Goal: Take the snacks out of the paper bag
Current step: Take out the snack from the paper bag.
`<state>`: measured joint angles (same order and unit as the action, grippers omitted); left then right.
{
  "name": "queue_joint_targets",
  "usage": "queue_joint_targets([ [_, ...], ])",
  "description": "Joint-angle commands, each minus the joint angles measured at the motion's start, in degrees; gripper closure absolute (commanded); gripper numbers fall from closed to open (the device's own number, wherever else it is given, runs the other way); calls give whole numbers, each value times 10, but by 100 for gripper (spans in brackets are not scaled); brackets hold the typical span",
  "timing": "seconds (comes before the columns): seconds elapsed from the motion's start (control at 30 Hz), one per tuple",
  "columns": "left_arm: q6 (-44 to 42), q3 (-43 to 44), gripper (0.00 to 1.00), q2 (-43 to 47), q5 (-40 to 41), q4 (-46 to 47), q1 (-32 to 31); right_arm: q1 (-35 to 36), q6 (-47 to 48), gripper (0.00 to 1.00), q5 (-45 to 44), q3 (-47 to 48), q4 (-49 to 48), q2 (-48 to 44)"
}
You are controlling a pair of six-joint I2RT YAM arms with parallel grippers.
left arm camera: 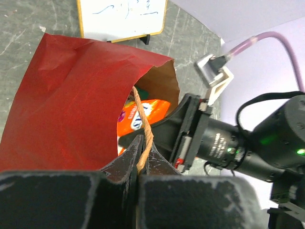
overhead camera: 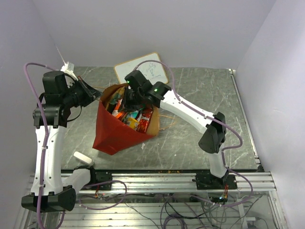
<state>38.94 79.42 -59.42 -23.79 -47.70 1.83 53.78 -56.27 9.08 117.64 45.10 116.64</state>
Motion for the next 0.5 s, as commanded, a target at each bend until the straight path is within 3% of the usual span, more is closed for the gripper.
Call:
queue_joint_targets([
  [0.0, -26, 26, 93, 16, 14, -23, 4, -9, 21, 100, -21, 33, -12, -46],
  [0.47, -52, 58, 93, 0, 46, -56, 3, -9, 98, 100, -60, 68, 10, -110],
])
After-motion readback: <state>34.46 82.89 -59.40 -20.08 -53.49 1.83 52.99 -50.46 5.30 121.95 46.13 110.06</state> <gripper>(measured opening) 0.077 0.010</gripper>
